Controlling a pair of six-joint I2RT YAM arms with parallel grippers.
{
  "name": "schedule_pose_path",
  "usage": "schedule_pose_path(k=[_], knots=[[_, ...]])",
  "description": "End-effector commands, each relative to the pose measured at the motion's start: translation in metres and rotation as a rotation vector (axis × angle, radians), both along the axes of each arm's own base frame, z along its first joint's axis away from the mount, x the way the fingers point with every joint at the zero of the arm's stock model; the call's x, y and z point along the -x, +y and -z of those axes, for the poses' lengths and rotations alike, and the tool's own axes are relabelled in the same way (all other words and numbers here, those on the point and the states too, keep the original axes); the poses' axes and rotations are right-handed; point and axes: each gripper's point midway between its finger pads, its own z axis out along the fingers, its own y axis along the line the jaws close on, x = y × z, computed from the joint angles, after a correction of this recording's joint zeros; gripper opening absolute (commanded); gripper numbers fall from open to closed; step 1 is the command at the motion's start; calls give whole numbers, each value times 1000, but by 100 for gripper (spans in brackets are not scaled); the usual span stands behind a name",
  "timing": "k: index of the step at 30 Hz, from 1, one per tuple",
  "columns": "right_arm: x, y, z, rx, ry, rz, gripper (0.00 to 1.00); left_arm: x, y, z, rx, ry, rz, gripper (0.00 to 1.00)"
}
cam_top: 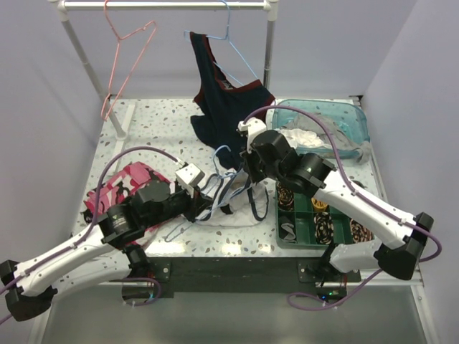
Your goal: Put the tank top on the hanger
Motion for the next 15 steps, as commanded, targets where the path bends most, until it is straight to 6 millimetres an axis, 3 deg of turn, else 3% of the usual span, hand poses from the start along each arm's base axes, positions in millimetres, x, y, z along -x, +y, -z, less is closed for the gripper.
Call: schedule_pose_path(k=[1, 6, 8, 11, 15], knots=[[14, 7, -37, -132, -41, -33, 0, -22, -26, -33, 173, -108, -32, 0], [16, -8, -40, -153, -67, 20, 0, -36, -25, -52, 240, -191, -86, 0], [17, -12, -39, -155, -72, 25, 5, -34, -29, -56, 253, -205, -64, 0], [15, -17, -33, -127, -78, 45, 23, -32, -35, -53, 244, -205, -26, 0], [17, -32, -56, -194, -168, 73, 50, -33, -34, -41, 220, -191, -38, 0]])
